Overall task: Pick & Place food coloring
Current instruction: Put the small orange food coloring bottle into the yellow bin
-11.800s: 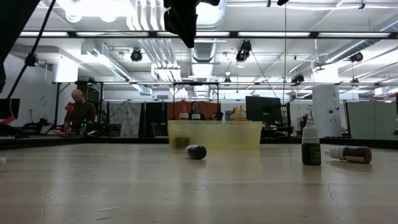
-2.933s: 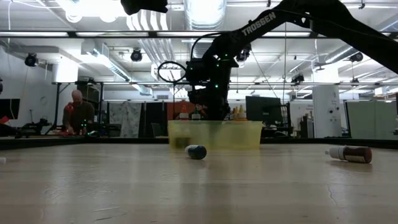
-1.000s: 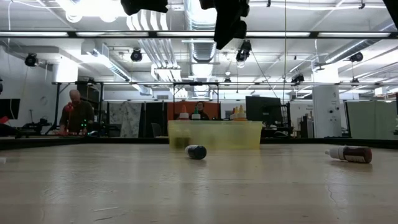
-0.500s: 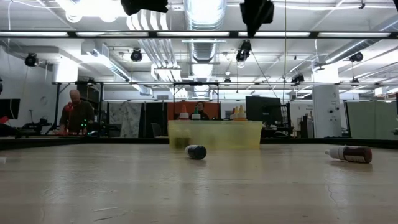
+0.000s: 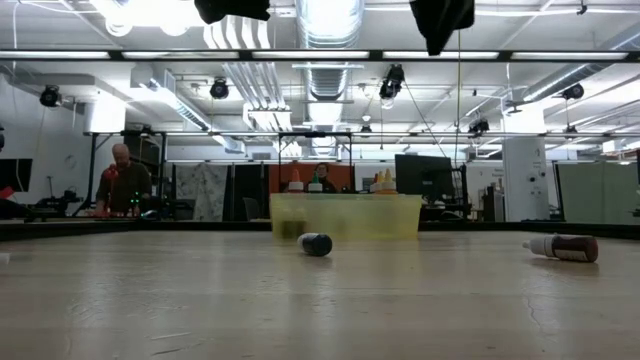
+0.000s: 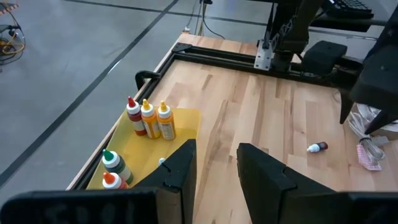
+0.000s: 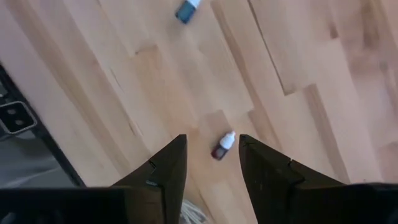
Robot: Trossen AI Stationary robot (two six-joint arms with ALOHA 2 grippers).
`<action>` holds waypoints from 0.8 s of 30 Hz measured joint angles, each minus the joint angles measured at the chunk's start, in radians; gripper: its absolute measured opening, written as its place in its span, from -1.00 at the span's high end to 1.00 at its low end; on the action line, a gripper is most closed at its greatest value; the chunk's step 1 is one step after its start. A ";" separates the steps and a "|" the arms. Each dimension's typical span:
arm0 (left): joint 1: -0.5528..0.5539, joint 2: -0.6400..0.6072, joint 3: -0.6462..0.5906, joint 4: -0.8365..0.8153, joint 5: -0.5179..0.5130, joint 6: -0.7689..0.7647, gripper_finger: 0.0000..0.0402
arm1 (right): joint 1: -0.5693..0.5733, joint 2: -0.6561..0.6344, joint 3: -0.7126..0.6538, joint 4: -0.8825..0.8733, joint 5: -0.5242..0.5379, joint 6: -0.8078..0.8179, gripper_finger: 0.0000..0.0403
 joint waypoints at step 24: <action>0.000 0.000 0.000 -0.015 0.003 0.013 0.55 | 0.090 -0.197 -0.454 0.281 -0.008 0.240 0.26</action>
